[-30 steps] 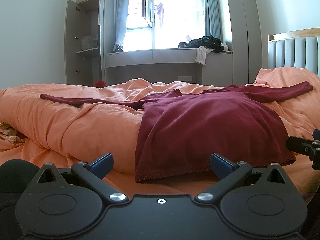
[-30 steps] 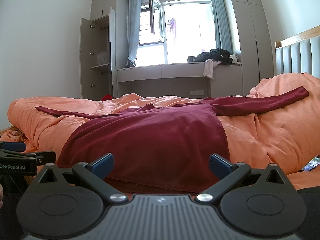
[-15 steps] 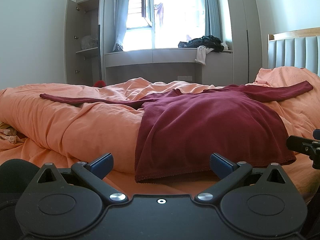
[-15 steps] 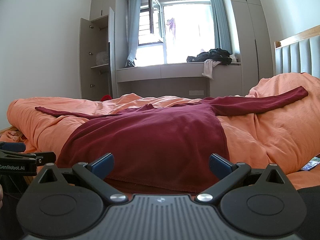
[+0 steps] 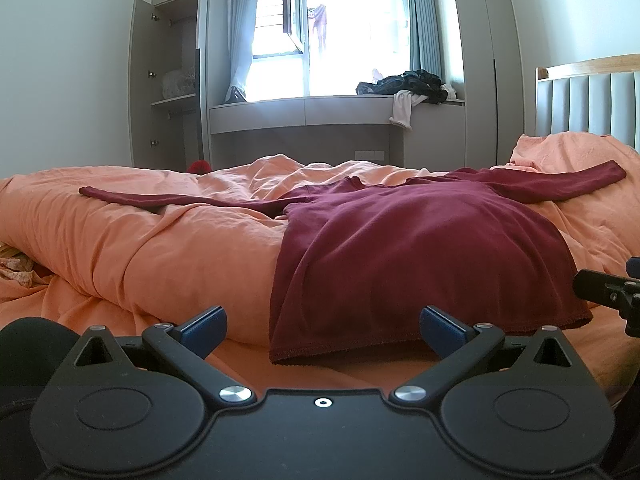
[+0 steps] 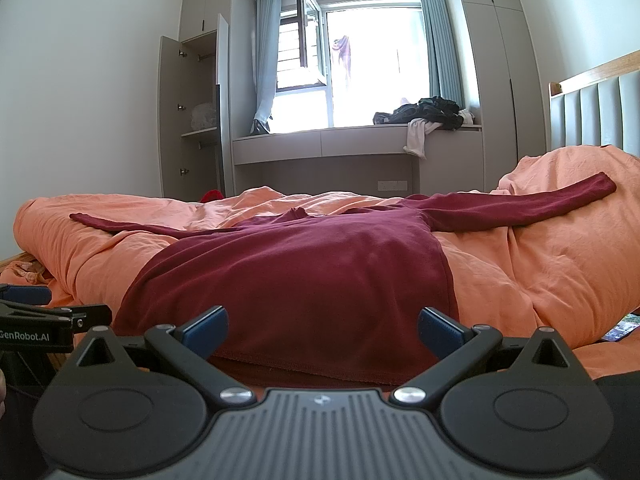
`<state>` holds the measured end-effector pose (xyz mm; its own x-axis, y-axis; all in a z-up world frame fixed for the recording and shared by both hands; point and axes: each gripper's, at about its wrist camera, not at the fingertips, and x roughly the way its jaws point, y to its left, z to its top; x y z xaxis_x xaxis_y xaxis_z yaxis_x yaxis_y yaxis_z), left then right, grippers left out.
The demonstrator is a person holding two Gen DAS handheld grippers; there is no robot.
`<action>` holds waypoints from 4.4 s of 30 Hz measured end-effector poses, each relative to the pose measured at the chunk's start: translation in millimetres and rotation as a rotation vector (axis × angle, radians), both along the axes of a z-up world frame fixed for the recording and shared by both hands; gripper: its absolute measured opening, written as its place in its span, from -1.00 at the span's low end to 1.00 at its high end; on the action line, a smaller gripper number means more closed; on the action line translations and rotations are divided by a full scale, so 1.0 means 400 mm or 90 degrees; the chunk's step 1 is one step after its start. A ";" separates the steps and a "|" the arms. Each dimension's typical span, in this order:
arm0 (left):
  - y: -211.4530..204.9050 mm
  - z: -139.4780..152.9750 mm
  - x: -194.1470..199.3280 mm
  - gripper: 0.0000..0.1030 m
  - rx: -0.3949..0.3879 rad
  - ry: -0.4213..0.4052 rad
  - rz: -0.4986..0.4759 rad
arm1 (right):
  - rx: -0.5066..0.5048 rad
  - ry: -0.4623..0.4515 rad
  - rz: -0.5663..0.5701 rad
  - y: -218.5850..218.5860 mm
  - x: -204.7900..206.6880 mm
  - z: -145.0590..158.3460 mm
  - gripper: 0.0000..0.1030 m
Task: Fold small clothes
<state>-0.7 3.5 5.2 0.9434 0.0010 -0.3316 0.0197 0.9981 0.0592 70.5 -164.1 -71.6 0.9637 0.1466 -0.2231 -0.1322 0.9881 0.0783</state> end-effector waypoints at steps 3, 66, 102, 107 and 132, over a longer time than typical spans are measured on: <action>0.000 0.000 0.000 0.99 -0.001 -0.001 0.000 | 0.000 0.000 0.000 0.001 0.000 0.001 1.00; -0.036 0.084 0.226 0.99 -0.008 0.032 -0.019 | 0.021 0.139 -0.104 -0.058 0.178 0.045 1.00; -0.046 -0.019 0.780 0.99 -0.062 0.100 -0.040 | -0.020 0.031 -0.395 -0.673 0.772 0.120 1.00; -0.046 -0.022 0.781 0.99 -0.063 0.101 -0.040 | 0.001 0.056 -0.494 -0.811 0.844 0.139 1.00; -0.054 -0.028 0.784 0.99 -0.063 0.104 -0.040 | 0.010 0.007 -0.534 -0.880 0.913 0.192 -0.83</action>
<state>313.1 -17.9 -6.2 0.8746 -0.0959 -0.4753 0.0832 0.9954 -0.0477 435.6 -516.2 5.1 0.7520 -0.6149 -0.2373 0.6473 0.7569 0.0902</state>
